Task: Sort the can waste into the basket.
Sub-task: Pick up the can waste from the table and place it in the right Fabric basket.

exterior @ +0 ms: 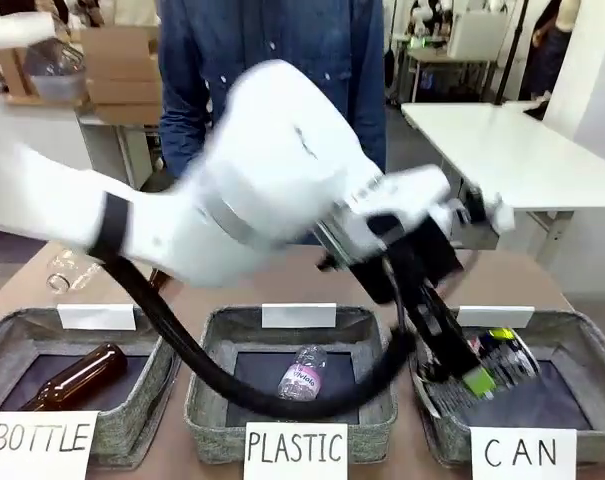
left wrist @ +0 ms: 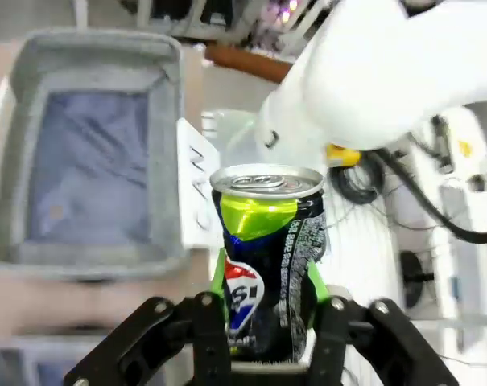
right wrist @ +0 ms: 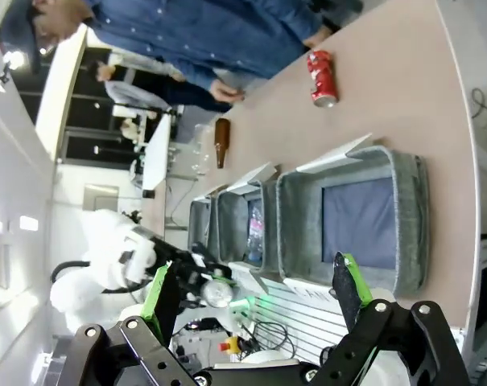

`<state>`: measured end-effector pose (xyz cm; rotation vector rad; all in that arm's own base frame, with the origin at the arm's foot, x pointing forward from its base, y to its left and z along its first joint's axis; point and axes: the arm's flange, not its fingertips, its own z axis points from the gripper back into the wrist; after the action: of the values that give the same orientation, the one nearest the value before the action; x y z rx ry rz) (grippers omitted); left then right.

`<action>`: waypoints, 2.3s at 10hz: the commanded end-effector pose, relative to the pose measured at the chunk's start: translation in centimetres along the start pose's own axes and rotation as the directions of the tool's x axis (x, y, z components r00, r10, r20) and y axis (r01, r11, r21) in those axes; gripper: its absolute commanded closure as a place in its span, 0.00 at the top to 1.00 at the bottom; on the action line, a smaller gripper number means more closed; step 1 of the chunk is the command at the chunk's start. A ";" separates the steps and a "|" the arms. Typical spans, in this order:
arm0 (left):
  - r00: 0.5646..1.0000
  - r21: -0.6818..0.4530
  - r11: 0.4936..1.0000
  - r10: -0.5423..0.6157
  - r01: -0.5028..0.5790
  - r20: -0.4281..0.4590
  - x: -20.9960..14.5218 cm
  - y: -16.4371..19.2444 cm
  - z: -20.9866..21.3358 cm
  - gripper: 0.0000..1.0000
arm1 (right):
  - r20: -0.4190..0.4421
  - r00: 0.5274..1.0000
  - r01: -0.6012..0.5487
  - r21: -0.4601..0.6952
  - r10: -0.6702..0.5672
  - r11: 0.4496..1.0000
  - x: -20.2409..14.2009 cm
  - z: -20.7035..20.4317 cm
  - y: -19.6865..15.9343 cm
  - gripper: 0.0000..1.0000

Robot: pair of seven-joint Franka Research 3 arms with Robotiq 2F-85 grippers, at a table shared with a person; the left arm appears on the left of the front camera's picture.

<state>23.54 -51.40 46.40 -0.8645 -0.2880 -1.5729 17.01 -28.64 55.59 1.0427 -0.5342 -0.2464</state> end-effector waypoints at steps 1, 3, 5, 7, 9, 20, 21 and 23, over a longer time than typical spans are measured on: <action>0.981 0.065 0.981 -0.180 0.185 -0.079 0.5 3.5 -4.3 0.38 | 0.015 1.000 0.007 0.003 -0.007 1.000 0.8 -1.0 1.6 1.00; 0.957 0.129 0.957 -0.236 0.259 -0.171 1.9 5.9 -7.9 0.38 | 0.015 1.000 0.007 0.003 -0.007 1.000 0.8 -1.0 1.6 1.00; 0.970 0.115 0.974 -0.172 0.193 -0.172 4.1 7.3 -8.5 0.38 | 0.015 1.000 0.007 0.003 -0.007 1.000 0.8 -1.0 1.6 1.00; 0.980 0.106 0.987 -0.103 0.123 -0.172 5.0 8.2 -8.1 0.38 | 0.015 1.000 0.007 0.003 -0.007 1.000 0.8 -1.0 1.6 1.00; 0.981 0.124 0.986 -0.091 0.113 -0.172 4.9 9.0 -8.0 0.38 | 0.015 1.000 0.007 0.003 -0.007 1.000 0.8 -1.0 1.6 1.00; 0.948 0.175 0.982 0.115 -0.064 -0.297 3.1 6.2 -1.6 1.00 | 0.015 1.000 0.007 0.003 -0.007 1.000 0.8 -1.0 1.6 1.00; 0.934 0.217 0.972 0.163 -0.096 -0.318 1.4 4.4 1.7 1.00 | 0.015 1.000 0.007 0.003 -0.007 1.000 0.8 -1.0 1.6 1.00; 0.916 0.247 0.958 0.223 -0.143 -0.334 -1.3 3.2 4.9 1.00 | 0.015 1.000 0.007 0.003 -0.007 1.000 0.8 -1.0 1.6 1.00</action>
<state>29.29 -50.39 47.79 -0.4131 -0.1287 -1.4790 17.83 -27.74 56.42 1.0392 -0.5354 -0.2289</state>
